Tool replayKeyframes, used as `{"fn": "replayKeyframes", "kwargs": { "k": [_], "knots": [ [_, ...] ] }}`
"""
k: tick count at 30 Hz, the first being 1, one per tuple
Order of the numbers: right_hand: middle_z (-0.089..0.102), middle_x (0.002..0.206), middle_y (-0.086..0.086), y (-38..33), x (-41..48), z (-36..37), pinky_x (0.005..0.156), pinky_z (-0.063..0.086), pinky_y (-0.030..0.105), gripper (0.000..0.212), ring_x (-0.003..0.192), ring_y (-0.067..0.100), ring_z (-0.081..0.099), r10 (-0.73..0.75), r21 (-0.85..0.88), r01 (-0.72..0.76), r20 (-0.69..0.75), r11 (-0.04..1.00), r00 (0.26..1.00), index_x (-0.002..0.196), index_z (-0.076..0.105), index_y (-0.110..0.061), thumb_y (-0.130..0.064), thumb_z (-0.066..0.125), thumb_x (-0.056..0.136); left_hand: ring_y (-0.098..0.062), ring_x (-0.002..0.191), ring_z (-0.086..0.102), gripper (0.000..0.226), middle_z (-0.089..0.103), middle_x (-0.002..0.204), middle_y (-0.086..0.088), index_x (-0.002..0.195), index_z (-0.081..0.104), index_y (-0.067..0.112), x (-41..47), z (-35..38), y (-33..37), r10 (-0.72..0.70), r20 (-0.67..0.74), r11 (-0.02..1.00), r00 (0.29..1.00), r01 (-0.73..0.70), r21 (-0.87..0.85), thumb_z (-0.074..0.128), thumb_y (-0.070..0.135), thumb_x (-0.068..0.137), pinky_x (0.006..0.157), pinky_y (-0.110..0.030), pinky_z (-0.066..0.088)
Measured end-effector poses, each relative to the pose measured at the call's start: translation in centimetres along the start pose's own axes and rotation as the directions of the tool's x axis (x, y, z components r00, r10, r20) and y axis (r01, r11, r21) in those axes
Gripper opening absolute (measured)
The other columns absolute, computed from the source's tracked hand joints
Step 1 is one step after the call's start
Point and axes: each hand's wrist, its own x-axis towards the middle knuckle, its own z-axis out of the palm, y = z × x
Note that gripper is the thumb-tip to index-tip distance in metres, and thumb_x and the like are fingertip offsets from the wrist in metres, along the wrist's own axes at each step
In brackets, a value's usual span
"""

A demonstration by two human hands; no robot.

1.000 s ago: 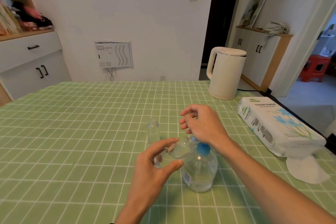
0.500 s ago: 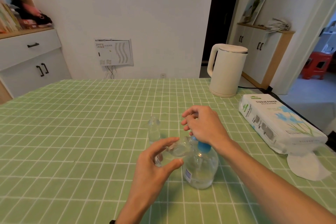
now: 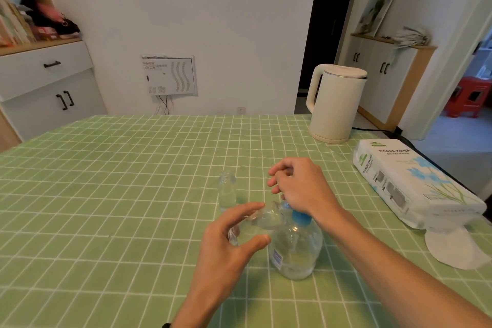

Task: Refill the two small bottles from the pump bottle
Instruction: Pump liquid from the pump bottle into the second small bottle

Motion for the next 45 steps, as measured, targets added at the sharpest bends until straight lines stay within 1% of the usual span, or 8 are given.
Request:
{"fn": "replayKeyframes", "kwargs": {
  "k": [6, 11, 14, 22, 25, 32, 41, 45],
  "knots": [
    [0.080, 0.081, -0.003, -0.3, -0.2, -0.2, 0.078, 0.066, 0.042, 0.023, 0.074, 0.007, 0.076, -0.006, -0.022, 0.006, 0.005, 1.000, 1.000, 0.096, 0.075, -0.022, -0.014, 0.054, 0.103, 0.000, 0.114, 0.071, 0.053, 0.080, 0.115, 0.021, 0.112, 0.077, 0.053, -0.1, 0.1, 0.4, 0.013, -0.011, 1.000, 1.000, -0.013, -0.015, 0.088, 0.023, 0.069, 0.095, -0.010, 0.050],
    [0.079, 0.085, -0.006, -1.3, 0.1, -0.9, 0.080, 0.064, 0.048, 0.019, 0.083, 0.018, 0.077, -0.023, -0.100, 0.027, 0.039, 0.995, 0.999, 0.093, 0.075, -0.025, -0.019, 0.057, 0.099, -0.003, 0.114, 0.071, 0.056, 0.080, 0.116, 0.019, 0.114, 0.077, 0.050, 0.0, 0.0, 0.8, 0.005, -0.001, 1.000, 1.000, -0.005, -0.027, 0.092, 0.015, 0.074, 0.098, -0.024, 0.051],
    [0.079, 0.082, -0.006, -1.3, 0.2, -0.8, 0.079, 0.065, 0.046, 0.021, 0.078, 0.014, 0.077, -0.038, -0.086, 0.041, 0.037, 0.995, 0.999, 0.090, 0.074, -0.026, -0.018, 0.058, 0.100, -0.004, 0.114, 0.072, 0.059, 0.080, 0.116, 0.018, 0.115, 0.077, 0.050, -0.1, -0.2, 0.7, -0.003, 0.004, 1.000, 1.000, 0.003, -0.020, 0.092, 0.009, 0.077, 0.099, -0.027, 0.052],
    [0.080, 0.080, -0.005, -0.2, 0.0, -0.1, 0.080, 0.065, 0.042, 0.024, 0.072, 0.006, 0.076, 0.006, -0.043, -0.005, 0.022, 0.999, 1.000, 0.094, 0.076, -0.023, -0.014, 0.055, 0.102, -0.001, 0.118, 0.071, 0.063, 0.079, 0.119, 0.021, 0.115, 0.077, 0.051, -0.1, 0.1, -0.2, -0.029, 0.009, 1.000, 1.000, 0.029, -0.007, 0.092, 0.004, 0.076, 0.101, -0.021, 0.053],
    [0.079, 0.079, -0.007, -0.3, -0.1, -0.2, 0.081, 0.065, 0.043, 0.023, 0.072, 0.006, 0.076, 0.002, -0.053, -0.001, 0.019, 0.999, 1.000, 0.092, 0.075, -0.025, -0.015, 0.056, 0.101, 0.001, 0.118, 0.070, 0.064, 0.079, 0.119, 0.021, 0.115, 0.077, 0.051, -0.2, 0.1, -0.2, -0.028, 0.005, 0.999, 1.000, 0.028, -0.018, 0.093, 0.003, 0.076, 0.100, -0.013, 0.051],
    [0.080, 0.083, -0.005, -1.4, -0.1, -1.0, 0.082, 0.064, 0.048, 0.019, 0.081, 0.018, 0.078, -0.004, -0.107, 0.011, 0.059, 0.994, 0.998, 0.092, 0.074, -0.025, -0.021, 0.057, 0.099, -0.005, 0.117, 0.072, 0.060, 0.079, 0.119, 0.017, 0.116, 0.077, 0.050, -0.1, 0.0, 0.6, -0.050, 0.009, 0.998, 0.999, 0.050, -0.041, 0.093, 0.006, 0.077, 0.105, -0.038, 0.055],
    [0.079, 0.079, -0.005, -0.6, 0.1, -0.6, 0.078, 0.065, 0.041, 0.027, 0.070, 0.007, 0.076, -0.013, -0.050, 0.015, 0.039, 0.999, 0.999, 0.083, 0.073, -0.027, -0.017, 0.057, 0.102, -0.003, 0.117, 0.071, 0.062, 0.079, 0.118, 0.019, 0.116, 0.077, 0.051, 0.0, 0.1, 0.2, -0.041, 0.004, 0.999, 0.999, 0.041, -0.022, 0.092, 0.006, 0.077, 0.103, -0.030, 0.054],
    [0.079, 0.079, -0.005, -0.4, -0.1, -0.3, 0.082, 0.064, 0.045, 0.029, 0.075, 0.011, 0.077, 0.005, -0.066, -0.002, 0.042, 0.998, 0.999, 0.082, 0.072, -0.027, -0.015, 0.055, 0.101, 0.002, 0.117, 0.071, 0.064, 0.079, 0.118, 0.023, 0.115, 0.076, 0.052, -0.1, 0.1, -0.1, -0.040, 0.005, 0.999, 0.999, 0.040, -0.003, 0.092, 0.004, 0.076, 0.101, -0.024, 0.056]
  ]
}}
